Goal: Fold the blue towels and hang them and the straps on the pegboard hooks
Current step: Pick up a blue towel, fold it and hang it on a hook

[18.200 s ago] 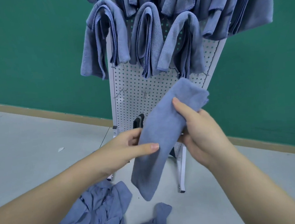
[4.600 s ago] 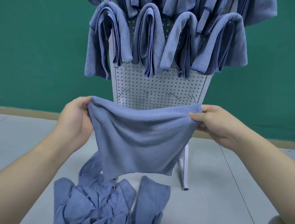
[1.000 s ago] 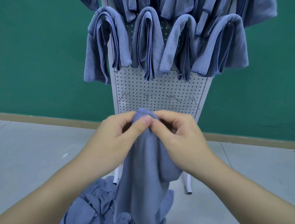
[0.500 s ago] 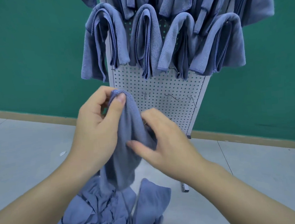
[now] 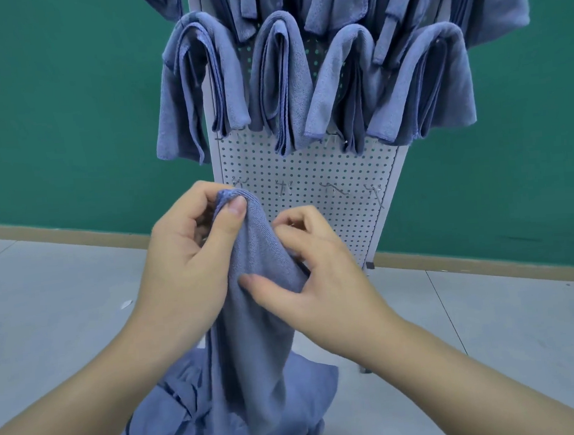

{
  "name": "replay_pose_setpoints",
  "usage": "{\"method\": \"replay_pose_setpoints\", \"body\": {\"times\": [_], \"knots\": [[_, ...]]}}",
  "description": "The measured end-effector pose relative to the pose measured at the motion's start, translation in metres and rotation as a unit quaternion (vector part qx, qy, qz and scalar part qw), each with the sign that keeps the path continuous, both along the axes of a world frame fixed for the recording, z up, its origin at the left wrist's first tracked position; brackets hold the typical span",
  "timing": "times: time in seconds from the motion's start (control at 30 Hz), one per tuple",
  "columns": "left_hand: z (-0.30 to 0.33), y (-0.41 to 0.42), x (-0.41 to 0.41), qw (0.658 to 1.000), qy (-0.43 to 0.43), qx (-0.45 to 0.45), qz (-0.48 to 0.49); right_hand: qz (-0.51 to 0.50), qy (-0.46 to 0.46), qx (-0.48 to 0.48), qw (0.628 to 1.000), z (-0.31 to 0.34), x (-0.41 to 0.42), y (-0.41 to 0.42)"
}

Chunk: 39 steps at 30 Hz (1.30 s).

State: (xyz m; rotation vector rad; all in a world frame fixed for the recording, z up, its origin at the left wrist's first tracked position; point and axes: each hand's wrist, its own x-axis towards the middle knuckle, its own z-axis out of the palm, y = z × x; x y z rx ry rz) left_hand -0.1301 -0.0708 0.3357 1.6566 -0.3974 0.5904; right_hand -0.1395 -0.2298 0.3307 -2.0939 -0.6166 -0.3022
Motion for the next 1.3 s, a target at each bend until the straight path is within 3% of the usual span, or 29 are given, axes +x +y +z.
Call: {"method": "replay_pose_setpoints", "body": {"times": [0.13,0.27,0.63,0.83,0.97,1.03,1.13,1.23,1.3], "knots": [[0.0,-0.003,0.0,1.0,-0.006,-0.011,0.008,0.029,0.084,-0.094,0.992,-0.006,0.008,-0.008],[0.002,0.002,0.004,0.999,-0.005,-0.04,0.031,0.035,0.076,-0.2,0.976,-0.007,0.013,-0.018],[-0.002,0.021,0.022,0.979,0.112,-0.16,0.054,0.025,-0.047,-0.1,0.994,0.012,0.015,-0.038],[-0.005,0.018,0.024,0.977,0.141,-0.151,0.05,0.0,-0.083,-0.097,0.992,0.013,0.025,-0.047],[-0.01,0.009,0.02,0.989,0.095,-0.042,0.102,-0.027,-0.107,-0.058,0.992,0.016,0.026,-0.052],[-0.009,0.003,0.012,0.992,0.039,0.011,0.123,-0.038,-0.075,-0.019,0.996,0.017,0.024,-0.056],[-0.004,-0.006,0.0,0.988,-0.033,0.046,0.144,-0.051,0.045,0.087,0.994,0.017,0.02,-0.055],[-0.004,-0.013,-0.003,0.986,-0.056,0.03,0.155,-0.021,0.228,0.22,0.948,0.013,0.018,-0.047],[-0.003,-0.016,-0.002,0.984,-0.054,0.008,0.168,0.017,0.321,0.227,0.919,0.01,0.016,-0.041]]}}
